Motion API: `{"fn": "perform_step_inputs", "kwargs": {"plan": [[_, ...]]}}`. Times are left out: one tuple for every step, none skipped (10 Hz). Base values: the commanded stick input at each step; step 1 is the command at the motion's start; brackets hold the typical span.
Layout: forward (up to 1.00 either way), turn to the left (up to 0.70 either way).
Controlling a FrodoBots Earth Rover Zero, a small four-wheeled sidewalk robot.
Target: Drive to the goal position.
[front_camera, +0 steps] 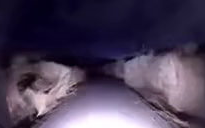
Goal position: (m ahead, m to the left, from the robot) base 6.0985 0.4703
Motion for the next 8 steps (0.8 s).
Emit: {"fn": "perform_step_inputs", "kwargs": {"plan": [[0.85,0.0],[0.85,0.0],[0.85,0.0],[0.85,0.0],[0.85,0.0],[0.85,0.0],[0.85,0.0],[0.85,0.0]]}}
